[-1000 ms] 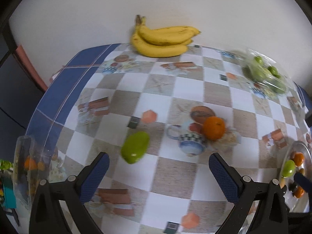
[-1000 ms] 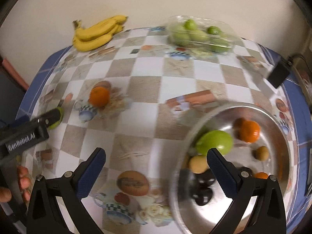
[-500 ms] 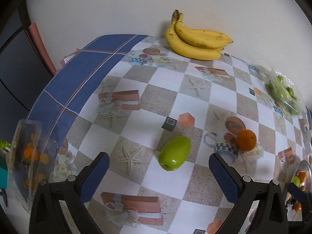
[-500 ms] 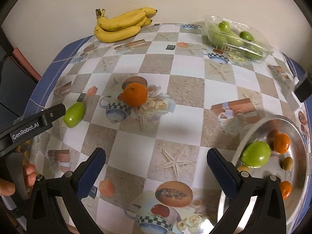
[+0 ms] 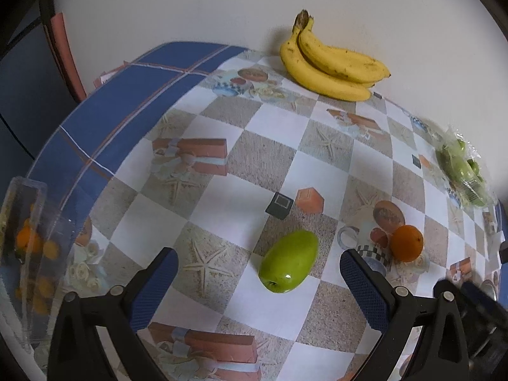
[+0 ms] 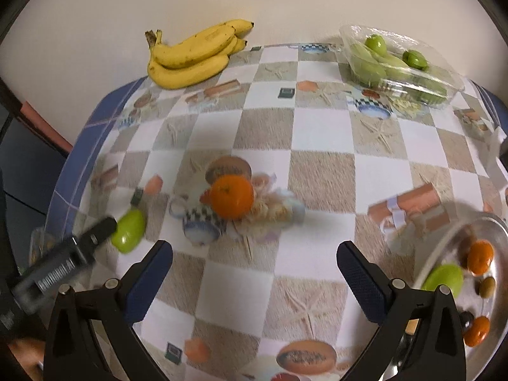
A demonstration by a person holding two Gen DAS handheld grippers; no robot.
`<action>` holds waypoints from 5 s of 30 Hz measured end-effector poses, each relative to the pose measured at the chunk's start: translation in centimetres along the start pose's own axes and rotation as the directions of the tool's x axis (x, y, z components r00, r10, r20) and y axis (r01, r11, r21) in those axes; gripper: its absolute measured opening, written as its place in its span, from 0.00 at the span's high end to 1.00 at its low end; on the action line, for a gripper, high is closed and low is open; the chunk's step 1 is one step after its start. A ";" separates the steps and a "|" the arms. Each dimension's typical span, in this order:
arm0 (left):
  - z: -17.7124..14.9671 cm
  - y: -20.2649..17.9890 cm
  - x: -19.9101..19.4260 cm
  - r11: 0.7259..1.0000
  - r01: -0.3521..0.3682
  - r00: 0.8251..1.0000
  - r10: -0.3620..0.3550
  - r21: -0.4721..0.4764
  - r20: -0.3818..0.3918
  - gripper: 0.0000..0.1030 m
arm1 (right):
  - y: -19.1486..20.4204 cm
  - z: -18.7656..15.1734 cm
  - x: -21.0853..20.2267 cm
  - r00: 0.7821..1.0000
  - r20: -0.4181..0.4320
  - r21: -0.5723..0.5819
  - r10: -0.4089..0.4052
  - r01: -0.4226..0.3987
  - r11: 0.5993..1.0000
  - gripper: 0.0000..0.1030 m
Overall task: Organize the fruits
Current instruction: 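Grasp a tangerine with the right gripper while the left grasps the green mango, then carry the tangerine and green mango over the steel bowl, then open the left gripper to release the mango while the right releases the tangerine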
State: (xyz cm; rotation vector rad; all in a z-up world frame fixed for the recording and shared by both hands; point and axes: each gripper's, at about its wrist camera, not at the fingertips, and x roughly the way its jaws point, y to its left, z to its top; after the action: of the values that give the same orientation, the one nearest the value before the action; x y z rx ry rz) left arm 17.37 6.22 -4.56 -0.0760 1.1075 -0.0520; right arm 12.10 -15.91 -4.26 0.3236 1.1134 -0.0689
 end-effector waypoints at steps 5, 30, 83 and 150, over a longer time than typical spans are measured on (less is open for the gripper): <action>-0.1 -0.2 1.2 1.000 0.007 0.999 -0.007 0.004 -0.032 0.00 | 0.2 1.5 0.8 1.000 -0.004 0.015 0.020 -0.020 1.000 0.11; -0.1 -1.5 3.7 0.996 0.092 0.990 -0.091 0.009 -0.109 0.53 | 1.6 3.4 6.0 0.997 -0.080 0.021 0.018 -0.016 1.000 0.59; -4.5 -11.3 -10.0 0.949 0.173 0.981 -0.191 0.263 0.042 0.53 | -5.6 -8.0 -9.1 0.998 0.020 0.161 -0.061 0.057 0.985 0.60; -17.7 -28.4 -5.7 0.828 0.430 0.881 -0.298 0.360 -0.366 0.52 | -21.5 -15.6 -10.4 0.971 -0.112 0.383 -0.211 0.238 0.893 0.59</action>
State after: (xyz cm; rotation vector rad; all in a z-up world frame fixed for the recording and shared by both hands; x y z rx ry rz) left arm -1.14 -22.28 -4.87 0.1230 1.3455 -0.6799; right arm -10.71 -32.94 -6.02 0.5594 1.1984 -0.4975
